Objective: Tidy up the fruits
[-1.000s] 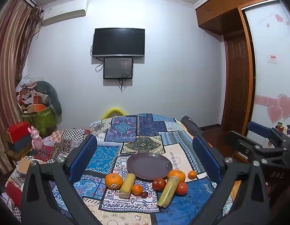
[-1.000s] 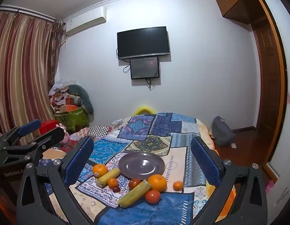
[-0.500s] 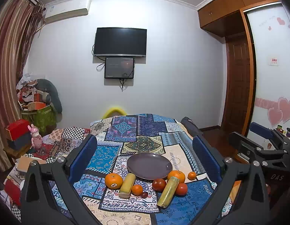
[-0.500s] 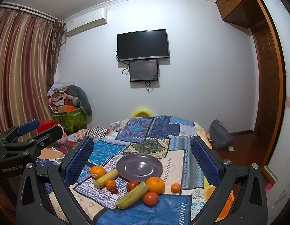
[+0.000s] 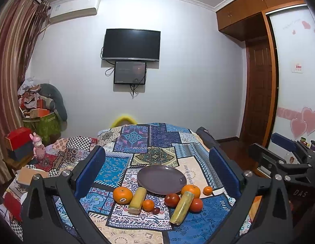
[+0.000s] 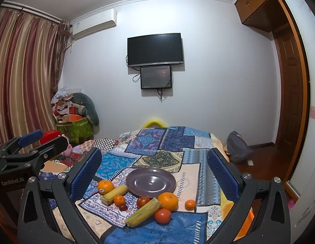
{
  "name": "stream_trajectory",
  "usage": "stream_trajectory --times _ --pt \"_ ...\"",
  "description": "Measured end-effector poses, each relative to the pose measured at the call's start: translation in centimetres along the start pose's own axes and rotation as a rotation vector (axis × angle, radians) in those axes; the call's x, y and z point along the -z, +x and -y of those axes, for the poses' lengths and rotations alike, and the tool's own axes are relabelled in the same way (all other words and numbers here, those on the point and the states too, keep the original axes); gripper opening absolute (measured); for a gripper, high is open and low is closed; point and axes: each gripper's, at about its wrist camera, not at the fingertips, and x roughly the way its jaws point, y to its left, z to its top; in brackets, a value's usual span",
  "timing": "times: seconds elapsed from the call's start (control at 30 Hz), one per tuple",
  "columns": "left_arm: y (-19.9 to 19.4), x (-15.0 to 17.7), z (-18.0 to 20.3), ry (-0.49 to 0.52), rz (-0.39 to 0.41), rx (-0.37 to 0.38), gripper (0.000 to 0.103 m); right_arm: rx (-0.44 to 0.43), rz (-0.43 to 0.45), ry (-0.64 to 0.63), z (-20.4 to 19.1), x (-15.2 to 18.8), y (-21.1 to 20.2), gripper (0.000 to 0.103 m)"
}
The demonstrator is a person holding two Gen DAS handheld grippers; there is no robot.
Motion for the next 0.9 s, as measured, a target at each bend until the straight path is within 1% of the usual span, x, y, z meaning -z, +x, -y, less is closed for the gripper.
stream_trajectory --times 0.9 --pt "0.0 0.28 0.18 -0.009 -0.004 0.008 0.103 0.003 0.002 0.006 0.16 -0.1 -0.14 0.103"
